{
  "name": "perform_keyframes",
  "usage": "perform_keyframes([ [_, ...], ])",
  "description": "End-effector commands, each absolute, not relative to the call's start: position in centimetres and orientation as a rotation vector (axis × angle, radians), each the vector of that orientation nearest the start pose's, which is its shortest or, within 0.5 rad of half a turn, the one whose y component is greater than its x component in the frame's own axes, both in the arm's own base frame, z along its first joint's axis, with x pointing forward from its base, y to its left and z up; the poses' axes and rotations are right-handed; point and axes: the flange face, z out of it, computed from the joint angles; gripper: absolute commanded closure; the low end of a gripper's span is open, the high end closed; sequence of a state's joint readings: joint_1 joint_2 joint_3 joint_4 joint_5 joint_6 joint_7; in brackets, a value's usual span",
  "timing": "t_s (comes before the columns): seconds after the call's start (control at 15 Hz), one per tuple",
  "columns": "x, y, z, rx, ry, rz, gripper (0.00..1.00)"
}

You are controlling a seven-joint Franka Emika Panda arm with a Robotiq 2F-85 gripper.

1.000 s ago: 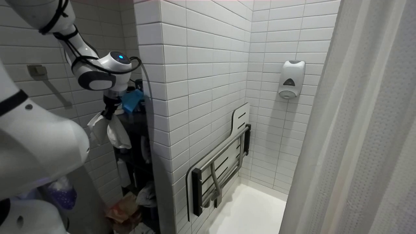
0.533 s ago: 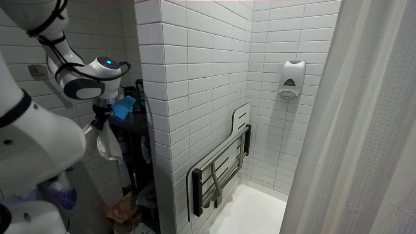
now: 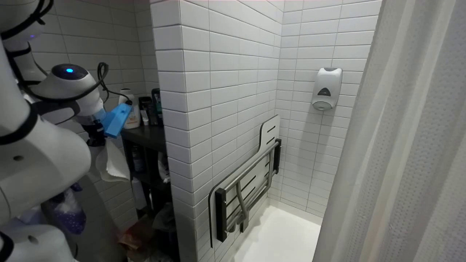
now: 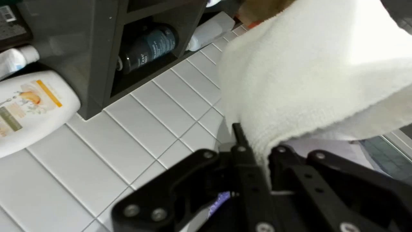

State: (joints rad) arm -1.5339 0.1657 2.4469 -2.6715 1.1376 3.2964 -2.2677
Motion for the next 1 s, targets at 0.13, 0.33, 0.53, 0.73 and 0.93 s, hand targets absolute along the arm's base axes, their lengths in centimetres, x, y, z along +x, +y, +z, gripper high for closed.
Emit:
perform_keyframes([
  [0.13,31.1,30.6,33.6,1.478,2.277,0.997,0.98],
  [0.33,30.0,32.7,32.0,1.422,2.312,0.944,0.98],
  [0.53,30.5,34.5,30.7,1.335,2.308,0.89,0.98],
  [0.73,31.6,36.9,30.1,1.308,2.246,0.875,0.98],
  [0.93,31.2,38.6,29.4,1.315,2.159,0.872,0.98],
])
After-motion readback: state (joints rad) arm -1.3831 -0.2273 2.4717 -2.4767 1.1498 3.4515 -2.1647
